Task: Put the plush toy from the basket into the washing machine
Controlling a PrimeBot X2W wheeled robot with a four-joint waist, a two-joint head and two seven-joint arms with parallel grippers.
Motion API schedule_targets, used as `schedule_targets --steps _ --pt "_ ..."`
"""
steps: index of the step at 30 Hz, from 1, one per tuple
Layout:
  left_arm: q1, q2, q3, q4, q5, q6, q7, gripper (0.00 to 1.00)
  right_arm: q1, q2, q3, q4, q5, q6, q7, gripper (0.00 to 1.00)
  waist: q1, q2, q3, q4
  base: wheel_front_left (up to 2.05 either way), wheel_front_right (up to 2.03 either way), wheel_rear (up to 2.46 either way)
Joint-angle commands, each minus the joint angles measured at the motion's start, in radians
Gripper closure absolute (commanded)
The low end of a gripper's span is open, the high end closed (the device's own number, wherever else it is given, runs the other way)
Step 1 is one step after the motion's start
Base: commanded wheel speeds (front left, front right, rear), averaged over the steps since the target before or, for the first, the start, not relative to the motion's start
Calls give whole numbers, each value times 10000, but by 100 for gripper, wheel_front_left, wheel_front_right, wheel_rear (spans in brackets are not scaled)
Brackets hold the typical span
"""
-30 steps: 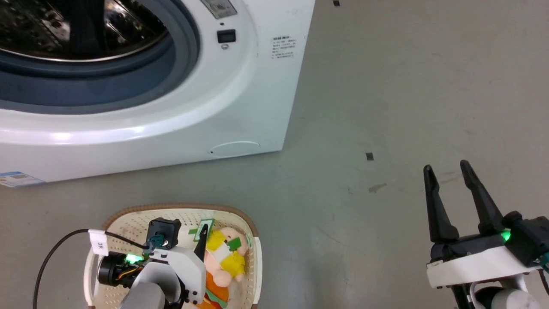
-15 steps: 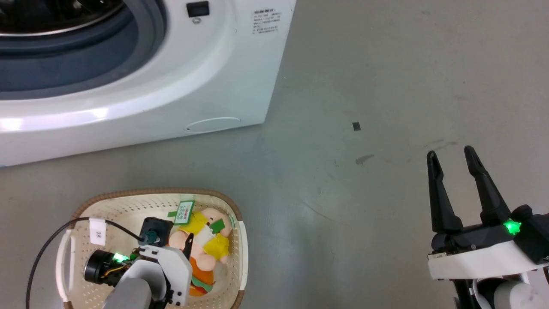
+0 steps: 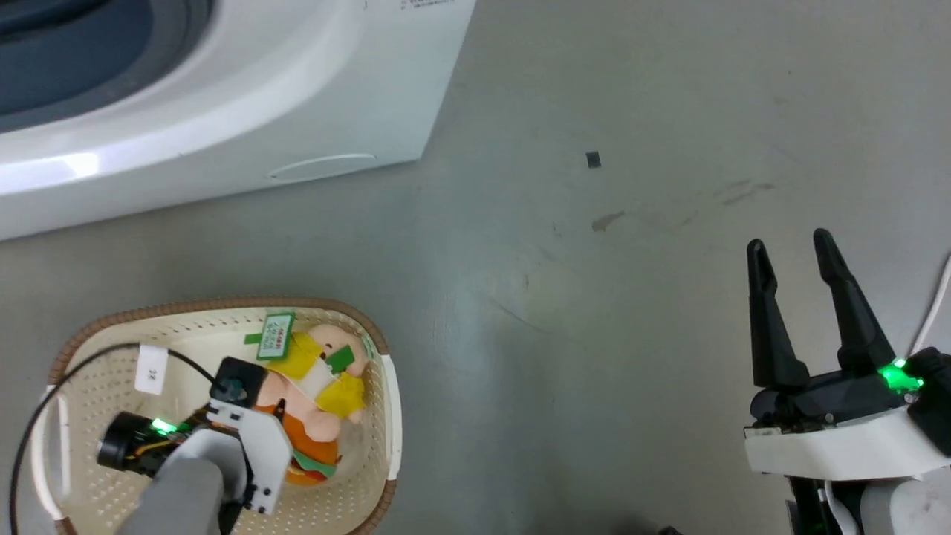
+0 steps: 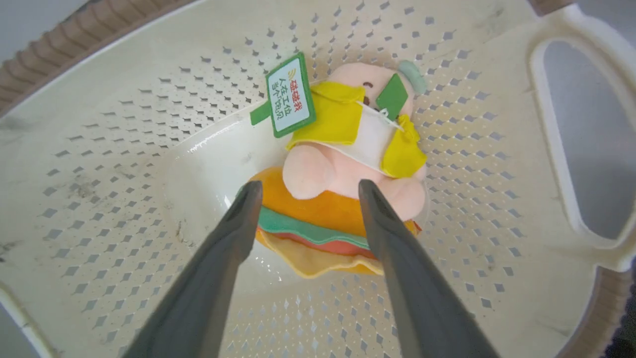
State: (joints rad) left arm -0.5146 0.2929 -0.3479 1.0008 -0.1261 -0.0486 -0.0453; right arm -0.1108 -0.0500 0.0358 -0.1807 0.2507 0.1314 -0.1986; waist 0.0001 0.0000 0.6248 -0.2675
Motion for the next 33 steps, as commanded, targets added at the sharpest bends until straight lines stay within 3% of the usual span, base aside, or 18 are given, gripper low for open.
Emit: schedule_targets --steps 1,25,26,27,28,33 --pt "-353 151 -138 285 -14 -23 35 0 -251 -2 7 -134 65 -6 -134 0 -1 0 297 -134 0 0 0" --pt "-2681 1144 -1725 2815 -159 -465 503 0 -787 -2 129 -931 804 -7 -632 0 -1 0 3281 -1163 0 0 0" --pt "-2666 1115 -1764 2820 -167 -501 569 7 -779 -2 120 -931 798 -7 -632 0 -1 0 3298 -1156 0 0 0" --pt "-2659 1086 -1778 2823 -199 -534 601 88 -777 -2 113 -926 794 -7 -632 0 -1 0 3308 -1150 0 0 0" --pt "-2636 1054 -1777 2827 -250 -569 630 100 -783 -2 109 -905 790 -7 -632 0 -1 0 3294 -1148 0 0 0" --pt "-2418 884 -1770 2837 -464 -641 449 100 -824 -2 58 -724 746 -7 -632 0 -1 0 2933 -1049 0 0 0"
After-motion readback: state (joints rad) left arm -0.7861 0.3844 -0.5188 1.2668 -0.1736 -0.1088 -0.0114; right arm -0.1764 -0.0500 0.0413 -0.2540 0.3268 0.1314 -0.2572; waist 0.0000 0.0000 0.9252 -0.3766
